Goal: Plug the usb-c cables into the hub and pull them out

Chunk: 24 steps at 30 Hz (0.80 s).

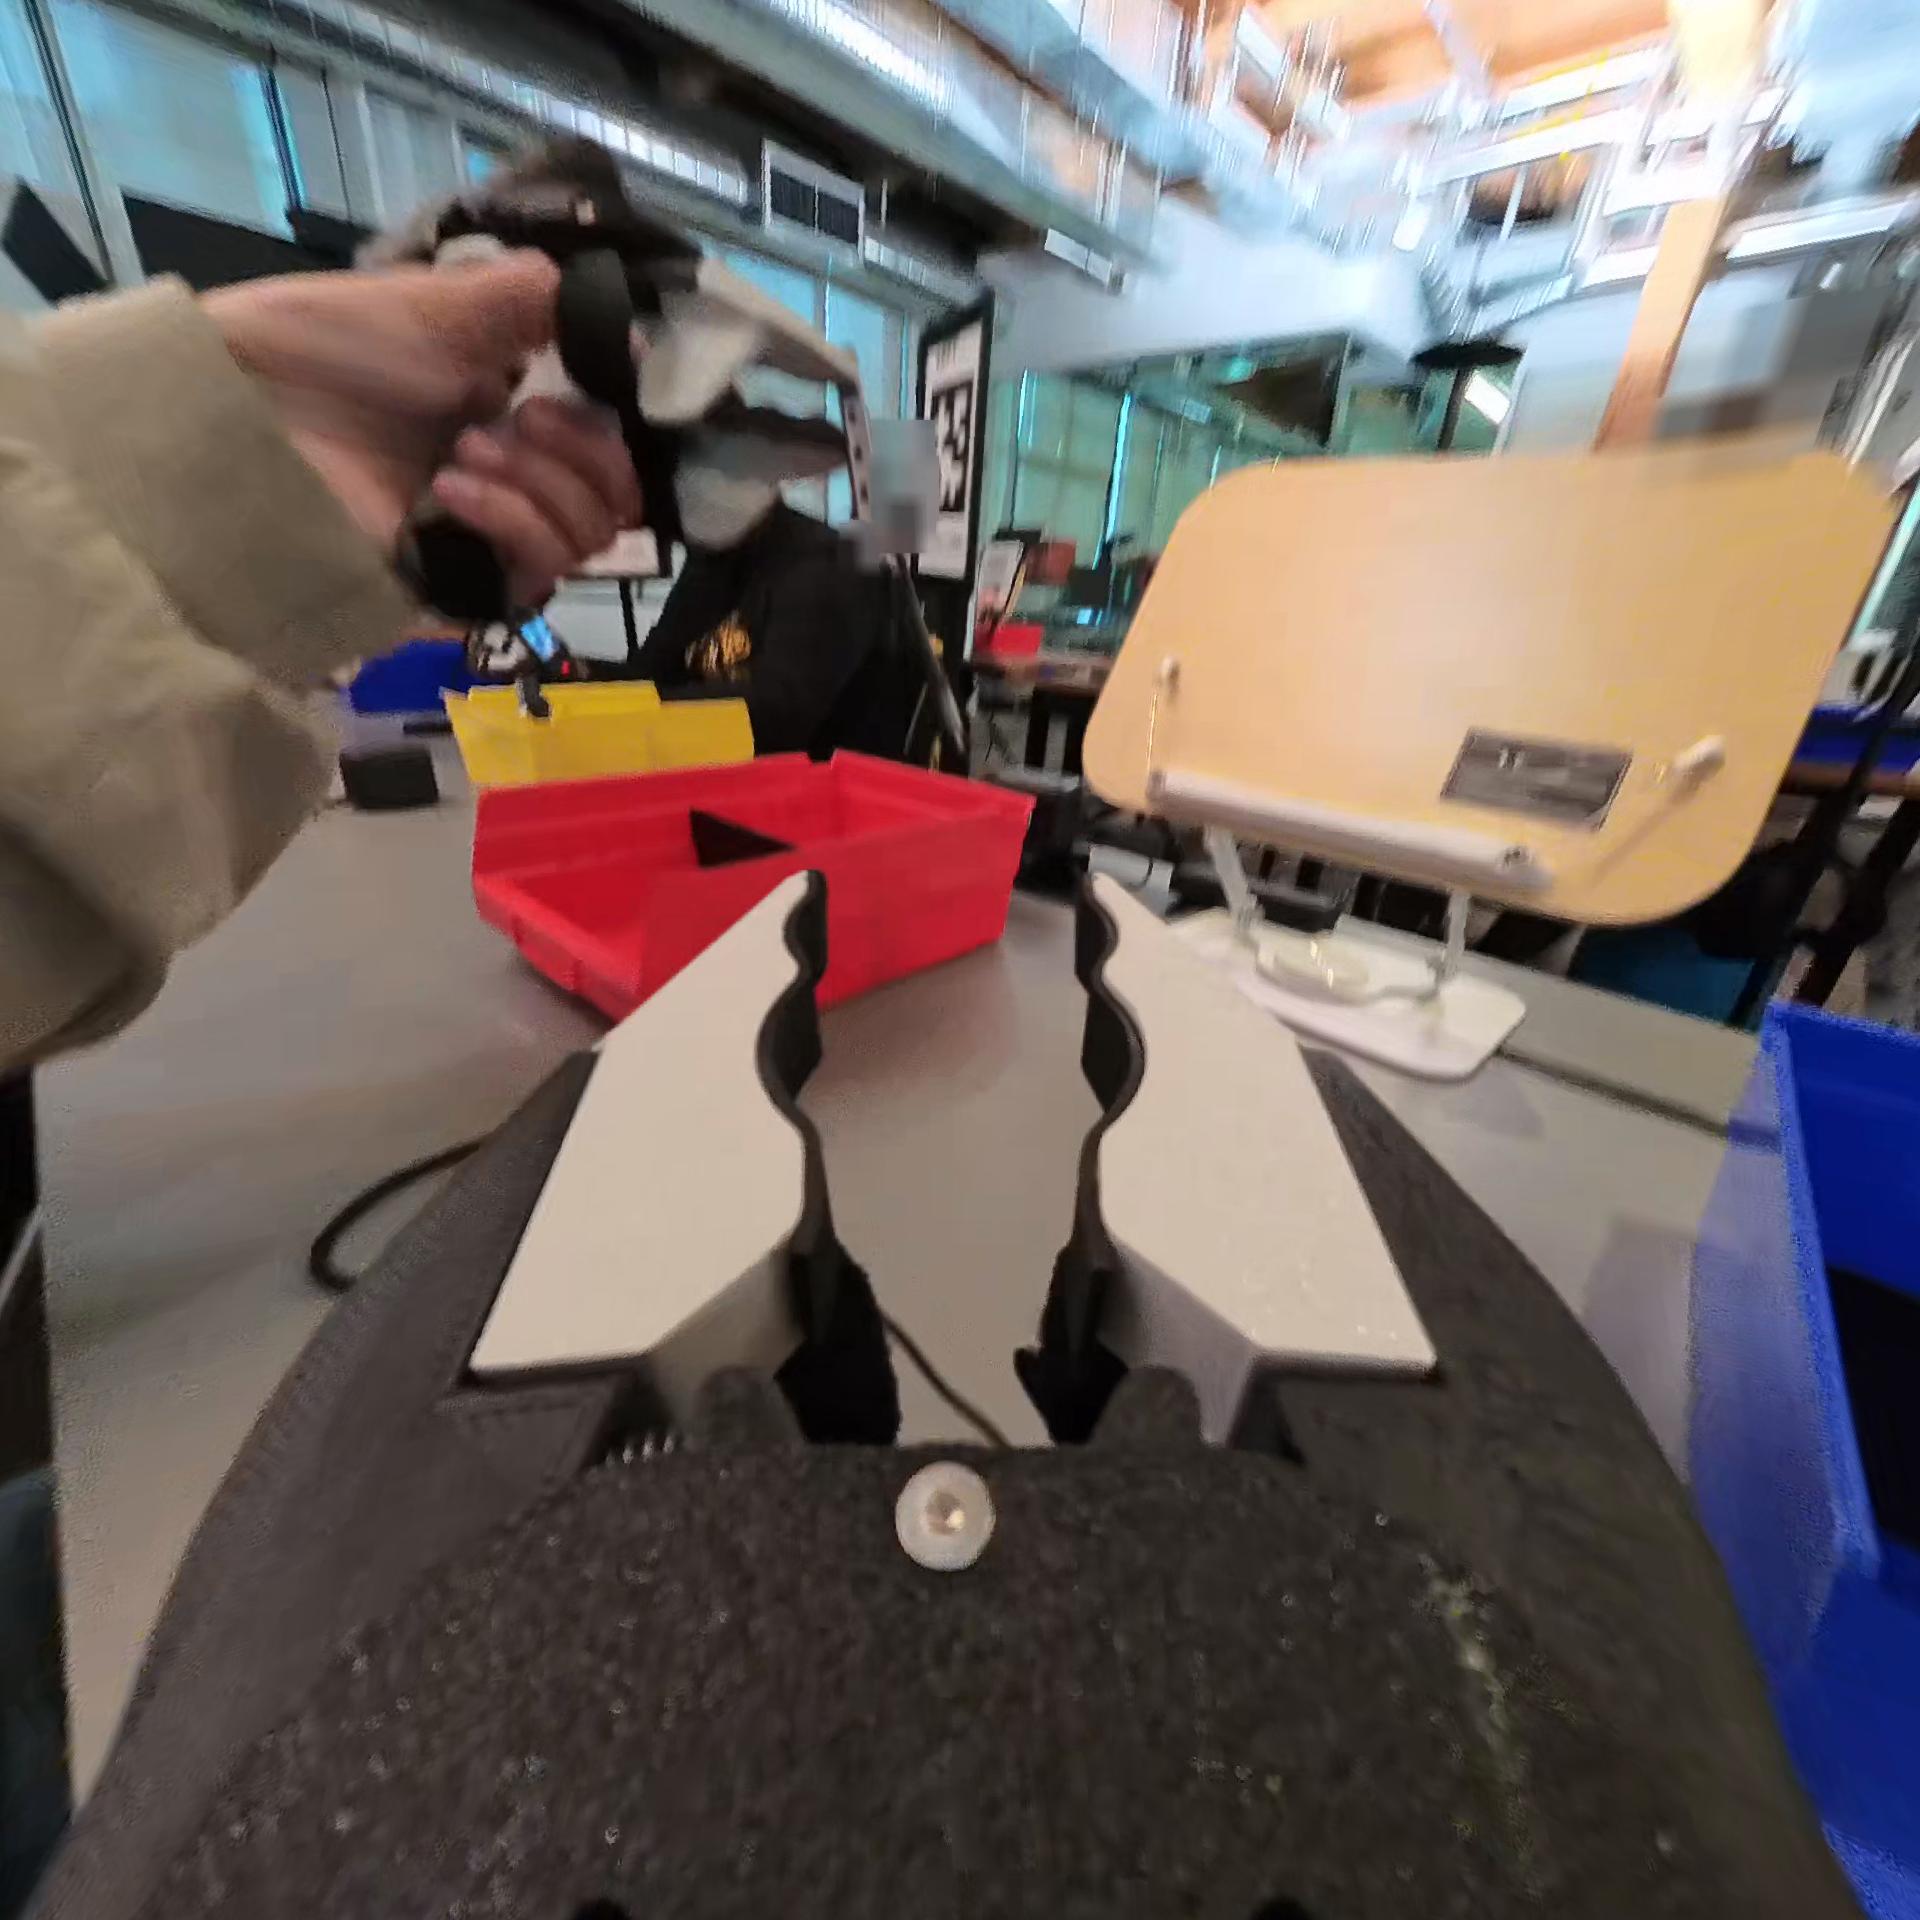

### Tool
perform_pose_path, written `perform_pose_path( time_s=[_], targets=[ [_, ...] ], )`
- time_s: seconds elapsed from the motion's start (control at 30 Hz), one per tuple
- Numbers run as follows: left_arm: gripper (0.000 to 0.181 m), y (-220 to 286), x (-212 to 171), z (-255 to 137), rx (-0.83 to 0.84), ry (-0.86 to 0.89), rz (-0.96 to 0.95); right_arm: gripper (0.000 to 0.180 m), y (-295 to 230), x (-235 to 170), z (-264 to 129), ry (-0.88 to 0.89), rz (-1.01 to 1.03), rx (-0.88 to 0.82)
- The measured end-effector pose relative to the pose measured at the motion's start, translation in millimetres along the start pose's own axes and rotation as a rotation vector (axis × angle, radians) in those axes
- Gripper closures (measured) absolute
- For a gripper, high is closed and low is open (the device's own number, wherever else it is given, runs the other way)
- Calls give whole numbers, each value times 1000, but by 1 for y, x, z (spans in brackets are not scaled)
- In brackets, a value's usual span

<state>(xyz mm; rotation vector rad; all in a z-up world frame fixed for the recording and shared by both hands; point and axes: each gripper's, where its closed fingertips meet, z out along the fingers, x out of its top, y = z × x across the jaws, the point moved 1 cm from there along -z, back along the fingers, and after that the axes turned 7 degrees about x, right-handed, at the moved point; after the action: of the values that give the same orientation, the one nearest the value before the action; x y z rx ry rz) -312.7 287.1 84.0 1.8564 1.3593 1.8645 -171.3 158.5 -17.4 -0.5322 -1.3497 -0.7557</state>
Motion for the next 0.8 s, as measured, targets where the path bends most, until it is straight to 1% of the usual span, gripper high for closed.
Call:
perform_pose_path(
  time_s=[0.07, 0.13, 0.2, 0.27, 0.33, 0.37, 0.4, 0.43, 0.5, 0.53, 0.57, 0.67, 0.73, 0.8],
  targets=[
    [159, 22, -33, 17, -75, -42, -30, 133, -3, 14, 8, 67, -44, -23],
    [160, 37, -62, 31, -141, -64, -62, 133, -4, 20, 13, 93, -74, -45],
    [160, 45, -87, 43, -171, -75, -83, 133, -6, 18, 15, 92, -79, -32],
    [160, 49, -108, 52, -197, -90, -97, 137, -8, 12, 13, 82, -87, -17],
    [160, 50, -124, 59, -214, -101, -115, 147, -7, 7, 9, 69, -95, -17],
    [159, 51, -130, 62, -224, -103, -118, 164, -6, 4, 6, 58, -108, -20],
    [159, 50, -134, 63, -230, -100, -108, 170, -1, 1, 4, 38, -128, -39],
    [159, 50, -137, 62, -240, -92, -86, 171, 2, 1, 1, 32, -152, -44],
    [159, 53, -144, 58, -277, -78, 15, 170, -1, -1, -3, 29, -137, 26],
    [163, 54, -149, 54, -298, -72, 88, 171, -2, -1, -7, 34, -130, 65],
    [162, 55, -156, 48, -320, -59, 167, 171, -5, 0, -10, 42, -118, 105],
    [138, 52, -182, 32, -358, -1, 367, 172, -5, 6, -22, 81, -85, 179],
    [127, 49, -199, 27, -378, 49, 429, 171, -22, 16, -29, 135, -13, 343],
    [129, 63, -211, 17, -512, 50, 458, 171, -43, 16, -33, 135, 78, 521]
  ],
)
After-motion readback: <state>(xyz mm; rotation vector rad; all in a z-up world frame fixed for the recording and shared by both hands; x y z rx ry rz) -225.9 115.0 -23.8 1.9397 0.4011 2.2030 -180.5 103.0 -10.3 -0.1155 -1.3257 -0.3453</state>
